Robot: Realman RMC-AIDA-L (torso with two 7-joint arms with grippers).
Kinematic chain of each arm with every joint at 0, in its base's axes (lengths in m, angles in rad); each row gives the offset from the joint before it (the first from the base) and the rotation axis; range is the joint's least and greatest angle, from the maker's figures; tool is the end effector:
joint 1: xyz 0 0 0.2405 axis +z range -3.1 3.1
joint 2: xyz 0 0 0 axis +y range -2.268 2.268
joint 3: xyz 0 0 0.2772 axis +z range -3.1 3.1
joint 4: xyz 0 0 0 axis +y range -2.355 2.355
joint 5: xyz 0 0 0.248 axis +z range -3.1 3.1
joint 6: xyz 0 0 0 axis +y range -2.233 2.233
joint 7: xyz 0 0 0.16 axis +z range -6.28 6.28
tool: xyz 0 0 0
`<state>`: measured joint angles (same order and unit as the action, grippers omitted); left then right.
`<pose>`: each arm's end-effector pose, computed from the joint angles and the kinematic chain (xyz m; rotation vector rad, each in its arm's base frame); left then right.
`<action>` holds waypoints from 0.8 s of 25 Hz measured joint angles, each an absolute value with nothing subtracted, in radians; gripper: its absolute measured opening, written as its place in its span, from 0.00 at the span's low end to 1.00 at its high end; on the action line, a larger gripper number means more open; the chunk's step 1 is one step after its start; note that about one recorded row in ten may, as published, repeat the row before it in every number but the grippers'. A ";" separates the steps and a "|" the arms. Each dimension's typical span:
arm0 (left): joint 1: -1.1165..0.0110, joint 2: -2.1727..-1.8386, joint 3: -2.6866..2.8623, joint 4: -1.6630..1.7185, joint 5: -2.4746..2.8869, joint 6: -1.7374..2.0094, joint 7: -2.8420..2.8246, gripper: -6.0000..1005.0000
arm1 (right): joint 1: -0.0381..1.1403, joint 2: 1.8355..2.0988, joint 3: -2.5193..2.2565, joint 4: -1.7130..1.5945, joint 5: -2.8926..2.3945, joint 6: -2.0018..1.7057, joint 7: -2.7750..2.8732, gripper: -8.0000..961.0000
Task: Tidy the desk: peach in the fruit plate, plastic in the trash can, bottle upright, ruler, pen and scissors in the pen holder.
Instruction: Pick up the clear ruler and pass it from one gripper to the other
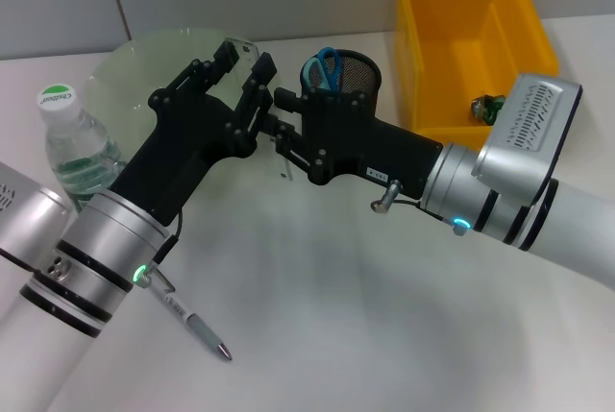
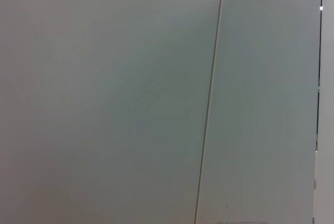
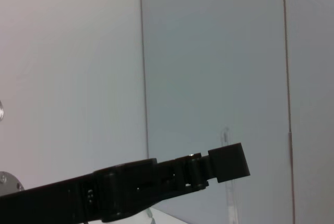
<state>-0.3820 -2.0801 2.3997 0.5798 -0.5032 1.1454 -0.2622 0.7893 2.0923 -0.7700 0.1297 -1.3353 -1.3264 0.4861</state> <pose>-0.2197 0.3471 -0.1267 -1.9790 -0.4455 -1.1774 0.2323 0.3868 -0.1334 -2.3821 0.2977 0.9974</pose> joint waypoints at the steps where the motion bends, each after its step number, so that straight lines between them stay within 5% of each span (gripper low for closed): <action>1: -0.382 -2.080 2.400 0.580 -0.503 1.145 -0.262 0.40 | 0.789 2.092 -0.770 0.129 -1.335 -1.327 0.486 0.41; 4: -0.382 -2.080 2.401 0.580 -0.502 1.143 -0.262 0.40 | 0.789 2.092 -0.770 0.129 -1.338 -1.328 0.486 0.23; 20: -0.383 -2.080 2.401 0.579 -0.496 1.143 -0.262 0.40 | 0.798 2.092 -0.772 0.132 -1.338 -1.335 0.486 0.18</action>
<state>-0.3833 -2.0801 2.4007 0.5786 -0.4962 1.1427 -0.2622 0.7981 2.0923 -0.7717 0.1315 -1.3378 -1.3347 0.4862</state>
